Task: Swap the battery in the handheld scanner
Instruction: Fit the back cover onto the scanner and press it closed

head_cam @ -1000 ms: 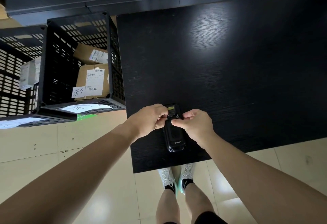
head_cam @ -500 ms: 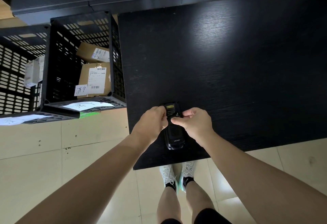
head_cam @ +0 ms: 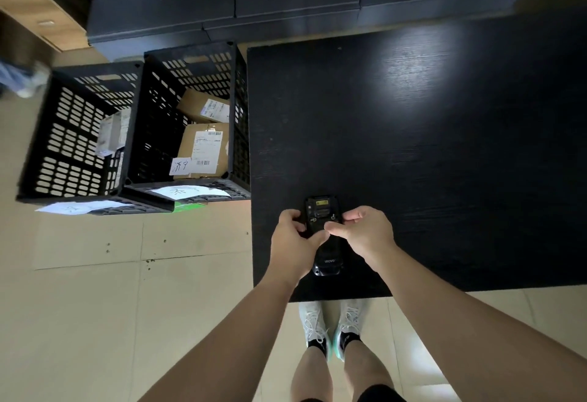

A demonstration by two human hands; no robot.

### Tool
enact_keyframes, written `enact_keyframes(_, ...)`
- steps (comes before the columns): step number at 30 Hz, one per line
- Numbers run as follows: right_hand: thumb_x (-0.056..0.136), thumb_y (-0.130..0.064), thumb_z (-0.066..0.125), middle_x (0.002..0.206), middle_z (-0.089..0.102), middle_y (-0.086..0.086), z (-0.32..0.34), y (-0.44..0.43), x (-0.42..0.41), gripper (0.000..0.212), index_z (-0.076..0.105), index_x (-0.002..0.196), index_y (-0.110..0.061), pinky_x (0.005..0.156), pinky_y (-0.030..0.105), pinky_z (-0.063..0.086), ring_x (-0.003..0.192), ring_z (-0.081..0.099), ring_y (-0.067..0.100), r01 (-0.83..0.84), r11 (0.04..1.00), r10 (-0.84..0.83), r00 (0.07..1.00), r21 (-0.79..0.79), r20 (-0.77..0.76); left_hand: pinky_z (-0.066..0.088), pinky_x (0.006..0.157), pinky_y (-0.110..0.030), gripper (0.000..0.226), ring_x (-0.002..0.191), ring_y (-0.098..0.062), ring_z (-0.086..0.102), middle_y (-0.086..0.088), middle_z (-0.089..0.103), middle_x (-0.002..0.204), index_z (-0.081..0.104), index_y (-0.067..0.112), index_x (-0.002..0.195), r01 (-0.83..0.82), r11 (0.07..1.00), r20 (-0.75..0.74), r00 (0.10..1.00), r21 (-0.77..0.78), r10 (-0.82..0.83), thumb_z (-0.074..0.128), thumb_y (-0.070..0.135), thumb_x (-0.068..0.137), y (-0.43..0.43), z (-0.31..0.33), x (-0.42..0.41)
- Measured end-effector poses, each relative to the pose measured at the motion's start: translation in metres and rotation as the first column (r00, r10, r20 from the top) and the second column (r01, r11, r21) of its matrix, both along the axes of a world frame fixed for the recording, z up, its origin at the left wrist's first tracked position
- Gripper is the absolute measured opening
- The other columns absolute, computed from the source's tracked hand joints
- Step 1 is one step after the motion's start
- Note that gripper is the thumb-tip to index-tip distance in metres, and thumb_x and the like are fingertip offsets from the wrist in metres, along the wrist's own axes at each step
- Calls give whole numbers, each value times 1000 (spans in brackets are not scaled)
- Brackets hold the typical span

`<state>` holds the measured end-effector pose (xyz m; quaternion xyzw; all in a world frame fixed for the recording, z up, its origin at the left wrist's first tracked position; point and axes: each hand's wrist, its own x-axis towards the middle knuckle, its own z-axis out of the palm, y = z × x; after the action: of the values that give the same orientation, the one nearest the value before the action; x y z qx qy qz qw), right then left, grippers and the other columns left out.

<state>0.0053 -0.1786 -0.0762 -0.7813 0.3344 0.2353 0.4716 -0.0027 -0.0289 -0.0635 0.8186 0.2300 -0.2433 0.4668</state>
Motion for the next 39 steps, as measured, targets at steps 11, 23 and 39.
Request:
enact_keyframes(11, 84, -23, 77, 90, 75, -1, 0, -23, 6, 12, 72, 94, -22, 82, 33, 61, 79, 72, 12, -93, 989, 84, 994, 113, 77, 54, 60, -27, 40, 71, -11, 64, 1, 63, 87, 54, 15, 105, -130, 984, -87, 986, 118, 141, 77, 14, 71, -19, 2, 17)
enact_keyframes(23, 97, -20, 58, 103, 64, -6, -4, -50, 47, 12, 68, 99, -15, 74, 30, 54, 84, 50, 3, -833, 297, 942, 175, -467, 287, 50, 62, -24, 39, 81, -13, 61, 3, 59, 92, 52, 17, 103, -163, 980, -59, 984, 118, 171, 76, 12, 73, -22, -8, 16)
enact_keyframes(39, 96, -16, 59, 92, 64, -3, -9, -52, 64, 8, 65, 92, -14, 63, 24, 48, 85, 58, 13, -836, 139, 947, -46, -531, 319, 39, 54, -15, 41, 71, -1, 52, 6, 57, 92, 54, 15, 107, -154, 981, -32, 987, 117, 158, 78, 15, 75, -22, -9, 15)
